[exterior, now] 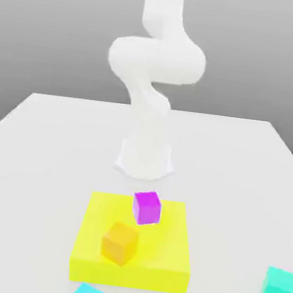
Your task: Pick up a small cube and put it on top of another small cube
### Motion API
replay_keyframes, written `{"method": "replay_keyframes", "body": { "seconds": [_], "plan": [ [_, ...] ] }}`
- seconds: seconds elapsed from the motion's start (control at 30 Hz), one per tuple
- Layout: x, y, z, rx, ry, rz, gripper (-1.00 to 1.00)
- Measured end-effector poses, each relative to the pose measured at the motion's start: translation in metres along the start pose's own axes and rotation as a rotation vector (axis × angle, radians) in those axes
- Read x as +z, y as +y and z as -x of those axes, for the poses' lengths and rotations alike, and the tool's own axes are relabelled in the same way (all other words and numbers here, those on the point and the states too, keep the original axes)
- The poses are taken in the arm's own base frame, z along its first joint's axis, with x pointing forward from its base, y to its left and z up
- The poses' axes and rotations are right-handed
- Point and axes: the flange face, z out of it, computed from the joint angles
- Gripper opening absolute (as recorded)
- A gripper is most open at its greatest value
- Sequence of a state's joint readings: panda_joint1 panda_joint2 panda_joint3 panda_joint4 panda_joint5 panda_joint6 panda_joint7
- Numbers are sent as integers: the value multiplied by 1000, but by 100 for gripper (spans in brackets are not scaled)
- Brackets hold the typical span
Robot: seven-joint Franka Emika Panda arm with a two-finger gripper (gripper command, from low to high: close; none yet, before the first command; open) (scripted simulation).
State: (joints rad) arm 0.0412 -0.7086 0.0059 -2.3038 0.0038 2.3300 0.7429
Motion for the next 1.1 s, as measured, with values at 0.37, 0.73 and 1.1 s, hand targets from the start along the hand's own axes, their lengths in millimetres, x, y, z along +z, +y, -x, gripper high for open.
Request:
{"method": "replay_keyframes", "body": {
  "seconds": [0.37,0.73,1.1],
  "plan": [
    [193,-51,101,-420,-302,75,0],
    [339,-48,281,-867,-600,109,0],
    [443,19,418,-1105,-765,125,-100]
  ]
}}
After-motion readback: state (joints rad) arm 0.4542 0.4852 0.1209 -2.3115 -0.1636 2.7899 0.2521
